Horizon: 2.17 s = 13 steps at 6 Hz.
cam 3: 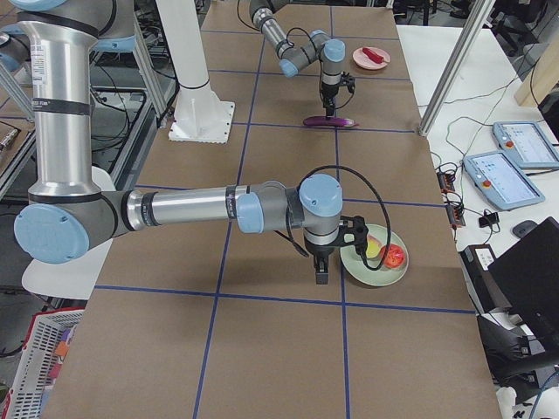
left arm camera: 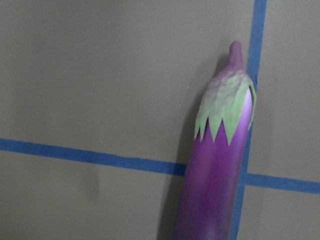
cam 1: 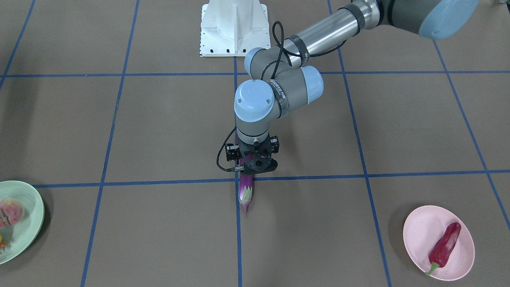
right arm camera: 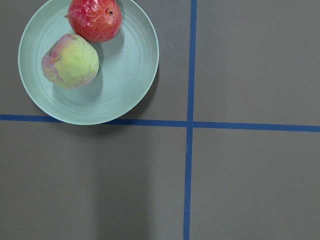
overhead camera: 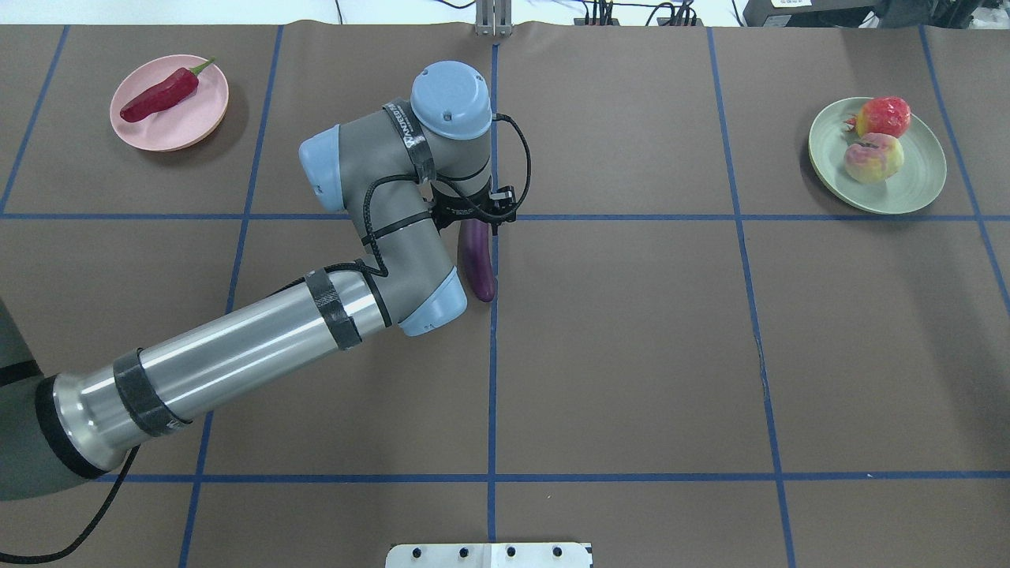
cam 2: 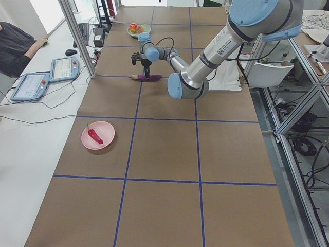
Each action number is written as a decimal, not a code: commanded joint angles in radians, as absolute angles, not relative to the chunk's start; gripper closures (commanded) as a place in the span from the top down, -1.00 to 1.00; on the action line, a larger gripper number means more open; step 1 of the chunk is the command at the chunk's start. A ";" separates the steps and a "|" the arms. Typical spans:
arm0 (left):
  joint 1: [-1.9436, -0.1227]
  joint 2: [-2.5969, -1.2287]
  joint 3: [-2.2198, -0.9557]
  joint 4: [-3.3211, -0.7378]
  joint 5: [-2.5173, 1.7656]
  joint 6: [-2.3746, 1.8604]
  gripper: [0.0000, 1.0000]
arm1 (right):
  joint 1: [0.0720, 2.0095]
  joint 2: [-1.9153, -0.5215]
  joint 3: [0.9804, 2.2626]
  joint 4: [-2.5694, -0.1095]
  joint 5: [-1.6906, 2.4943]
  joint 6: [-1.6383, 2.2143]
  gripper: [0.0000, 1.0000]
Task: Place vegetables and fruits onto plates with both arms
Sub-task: 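Lower the left gripper and grasp the eggplant near its stem, then carry the eggplant with the left gripper onto the pink plate and release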
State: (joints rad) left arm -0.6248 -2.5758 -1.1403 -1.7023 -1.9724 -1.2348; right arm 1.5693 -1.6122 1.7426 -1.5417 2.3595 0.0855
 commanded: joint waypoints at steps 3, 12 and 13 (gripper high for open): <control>-0.598 -2.580 -1.074 -1.781 -1.960 -1.229 0.56 | 1.569 -1.612 1.743 -1.542 2.359 0.084 1.00; -1.125 -2.536 -0.854 -1.666 -2.120 -0.221 -1.00 | 1.562 -1.609 1.741 -1.542 2.361 0.086 1.00; -1.164 -2.531 -0.791 -1.693 -2.097 -0.160 -1.00 | 1.562 -1.608 1.741 -1.542 2.361 0.086 1.00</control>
State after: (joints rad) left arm -1.1103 -2.5367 -0.8651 -1.6765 -2.1128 -0.2679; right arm 1.5625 -1.6089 1.7414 -1.5417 2.3608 0.0859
